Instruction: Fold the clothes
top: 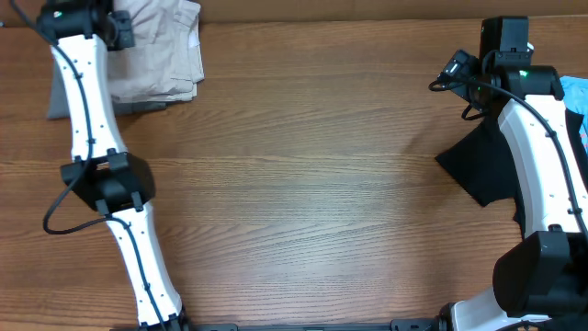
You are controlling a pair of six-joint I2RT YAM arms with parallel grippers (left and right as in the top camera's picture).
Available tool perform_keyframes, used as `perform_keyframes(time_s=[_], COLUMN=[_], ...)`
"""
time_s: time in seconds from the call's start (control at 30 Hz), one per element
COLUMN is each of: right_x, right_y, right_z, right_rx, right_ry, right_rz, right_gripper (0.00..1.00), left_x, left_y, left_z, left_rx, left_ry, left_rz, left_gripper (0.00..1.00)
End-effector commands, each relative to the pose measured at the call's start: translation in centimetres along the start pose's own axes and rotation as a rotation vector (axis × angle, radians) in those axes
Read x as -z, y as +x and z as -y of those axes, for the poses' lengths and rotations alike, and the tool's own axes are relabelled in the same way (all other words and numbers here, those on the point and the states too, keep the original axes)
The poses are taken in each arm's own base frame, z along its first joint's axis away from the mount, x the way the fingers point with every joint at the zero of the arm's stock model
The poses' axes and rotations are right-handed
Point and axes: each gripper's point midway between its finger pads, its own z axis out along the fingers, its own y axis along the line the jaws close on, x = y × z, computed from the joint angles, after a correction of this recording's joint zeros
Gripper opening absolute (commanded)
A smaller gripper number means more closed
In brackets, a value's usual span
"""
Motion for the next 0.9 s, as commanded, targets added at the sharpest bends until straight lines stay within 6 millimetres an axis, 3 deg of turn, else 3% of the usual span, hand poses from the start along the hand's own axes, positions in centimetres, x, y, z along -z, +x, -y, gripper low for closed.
perform_keyframes(time_s=[0.0,0.23,0.37,0.57,0.87], right_x=[0.5,0.5,0.5,0.5,0.5], right_y=[-0.7,-0.7,-0.7,-0.7,-0.7], right_z=[-0.1,-0.2,-0.2,-0.2,-0.1], right_rx=[-0.003,-0.003,-0.003,-0.003,-0.003], right_ry=[-0.009,-0.009,-0.009,-0.009,-0.009], right_rz=[0.021,0.021,0.021,0.021,0.021], right_gripper=[1.00,1.00,1.00,1.00,1.00], left_x=[1.1,-2.1,-2.3,-2.1,-3.2], left_y=[-1.0,-0.2,-1.4,-3.2,-2.2], left_z=[-3.9,-7.3,-8.2,-8.7,-10.5], left_rx=[0.028,0.056,0.052,0.055,0.062], left_ry=[-0.043,-0.078,-0.094,-0.113,-0.208], left_rz=[0.048,0.058,0.117,0.194,0.166], left_gripper=[0.05,0.06,0.11,0.09,0.24])
